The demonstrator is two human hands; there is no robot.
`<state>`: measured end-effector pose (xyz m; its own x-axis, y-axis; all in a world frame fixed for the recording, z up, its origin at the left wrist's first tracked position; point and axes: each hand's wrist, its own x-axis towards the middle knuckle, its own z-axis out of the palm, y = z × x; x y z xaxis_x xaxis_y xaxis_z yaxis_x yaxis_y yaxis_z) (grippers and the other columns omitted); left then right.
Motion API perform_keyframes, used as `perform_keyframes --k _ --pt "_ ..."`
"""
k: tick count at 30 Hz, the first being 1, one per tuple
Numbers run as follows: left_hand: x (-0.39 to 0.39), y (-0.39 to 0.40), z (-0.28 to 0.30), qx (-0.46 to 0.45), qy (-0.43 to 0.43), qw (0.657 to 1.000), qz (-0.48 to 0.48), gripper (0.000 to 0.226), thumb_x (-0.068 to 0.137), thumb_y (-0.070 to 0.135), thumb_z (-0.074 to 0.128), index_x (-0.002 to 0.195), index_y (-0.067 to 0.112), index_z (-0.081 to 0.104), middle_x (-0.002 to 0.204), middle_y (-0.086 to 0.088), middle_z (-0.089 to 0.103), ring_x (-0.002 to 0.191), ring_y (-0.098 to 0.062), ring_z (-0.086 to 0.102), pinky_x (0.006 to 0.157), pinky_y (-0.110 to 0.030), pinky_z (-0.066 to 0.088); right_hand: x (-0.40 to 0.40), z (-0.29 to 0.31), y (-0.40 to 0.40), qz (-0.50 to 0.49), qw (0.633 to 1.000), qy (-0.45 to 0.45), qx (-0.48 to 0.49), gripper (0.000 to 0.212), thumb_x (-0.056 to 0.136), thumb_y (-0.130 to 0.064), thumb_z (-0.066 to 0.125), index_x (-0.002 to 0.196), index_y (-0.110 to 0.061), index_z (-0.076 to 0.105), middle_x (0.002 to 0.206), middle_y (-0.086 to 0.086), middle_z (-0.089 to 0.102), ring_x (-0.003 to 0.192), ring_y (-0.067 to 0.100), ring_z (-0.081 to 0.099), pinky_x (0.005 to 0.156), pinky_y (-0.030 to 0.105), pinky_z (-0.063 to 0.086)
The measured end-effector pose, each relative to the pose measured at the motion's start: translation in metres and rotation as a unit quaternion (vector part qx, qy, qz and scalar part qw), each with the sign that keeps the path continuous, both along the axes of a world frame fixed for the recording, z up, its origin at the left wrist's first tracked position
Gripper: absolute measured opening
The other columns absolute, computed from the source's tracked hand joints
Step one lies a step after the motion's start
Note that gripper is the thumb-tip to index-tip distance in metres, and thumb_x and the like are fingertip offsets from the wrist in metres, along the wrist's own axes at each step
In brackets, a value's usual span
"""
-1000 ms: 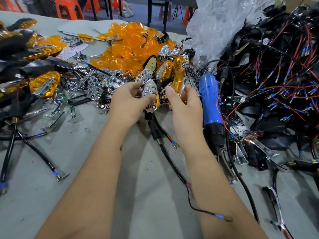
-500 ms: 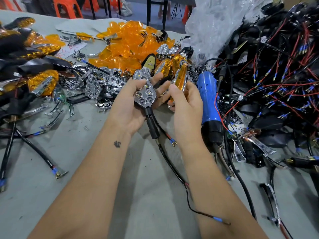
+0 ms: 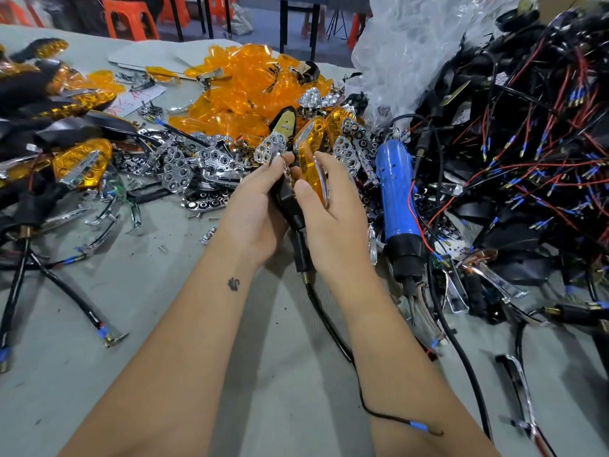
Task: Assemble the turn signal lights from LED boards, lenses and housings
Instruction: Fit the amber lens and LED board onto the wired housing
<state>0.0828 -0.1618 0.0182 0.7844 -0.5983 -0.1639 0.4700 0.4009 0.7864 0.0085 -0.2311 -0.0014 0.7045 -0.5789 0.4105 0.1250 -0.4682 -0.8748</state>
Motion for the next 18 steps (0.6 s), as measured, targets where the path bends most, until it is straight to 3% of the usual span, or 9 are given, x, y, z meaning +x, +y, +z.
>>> perform_keyframes --k 3,6,8,12,15,18 --pt "0.0017 -0.0003 -0.0042 0.005 -0.029 1.000 0.005 0.037 0.104 0.023 0.042 0.129 0.000 0.058 0.119 -0.019 0.067 0.104 -0.027 0.065 0.095 -0.041 0.055 -0.0004 -0.0009 -0.0018 -0.001 1.000 0.025 -0.002 0.049 0.090 -0.041 0.052 0.138 -0.033 0.051 0.109 -0.024 0.052 0.102 -0.018 0.045 0.083 -0.001 0.030" --pt "0.0027 0.0005 -0.0074 -0.002 -0.057 0.998 -0.010 0.028 0.103 0.022 0.044 0.113 0.006 0.065 0.097 -0.010 0.071 0.086 -0.020 0.070 0.077 -0.033 0.060 -0.0006 0.0003 -0.0009 0.009 0.999 0.032 -0.020 0.051 0.089 -0.040 0.053 0.139 -0.031 0.052 0.115 -0.013 0.058 0.104 -0.011 0.048 0.088 0.005 0.033" --pt "0.0026 0.0012 -0.0071 -0.008 -0.069 0.998 -0.009 0.028 0.100 0.022 0.048 0.114 0.004 0.065 0.099 -0.012 0.070 0.087 -0.020 0.070 0.079 -0.034 0.060 -0.0008 0.0004 -0.0004 0.008 0.999 0.029 -0.012 0.050 0.090 -0.039 0.053 0.139 -0.030 0.052 0.115 -0.011 0.057 0.103 -0.012 0.048 0.086 0.003 0.033" --pt "-0.0004 0.0015 -0.0051 -0.028 -0.074 0.997 -0.008 0.051 0.083 0.026 0.061 0.126 -0.001 0.060 0.109 -0.016 0.065 0.097 -0.025 0.064 0.095 -0.040 0.053 -0.0013 -0.0008 -0.0012 0.012 0.999 0.032 0.005 0.052 0.093 -0.036 0.054 0.144 -0.031 0.049 0.116 -0.014 0.053 0.098 -0.025 0.044 0.081 -0.004 0.029" --pt "0.0019 0.0018 -0.0071 -0.041 -0.081 0.996 -0.011 0.047 0.080 0.024 0.063 0.120 0.001 0.063 0.101 -0.012 0.067 0.091 -0.023 0.064 0.089 -0.037 0.056 -0.0018 -0.0018 -0.0014 0.026 0.999 0.036 0.016 0.051 0.097 -0.030 0.055 0.148 -0.030 0.045 0.118 -0.018 0.049 0.098 -0.030 0.042 0.081 -0.006 0.029" --pt "0.0030 0.0029 -0.0080 -0.044 -0.080 0.996 -0.010 0.039 0.083 0.023 0.062 0.116 0.003 0.065 0.101 -0.011 0.070 0.088 -0.022 0.068 0.077 -0.035 0.060 -0.0022 -0.0019 -0.0008 0.035 0.998 0.049 0.009 0.052 0.097 -0.031 0.053 0.149 -0.033 0.043 0.125 -0.013 0.052 0.103 -0.022 0.046 0.086 -0.003 0.031"
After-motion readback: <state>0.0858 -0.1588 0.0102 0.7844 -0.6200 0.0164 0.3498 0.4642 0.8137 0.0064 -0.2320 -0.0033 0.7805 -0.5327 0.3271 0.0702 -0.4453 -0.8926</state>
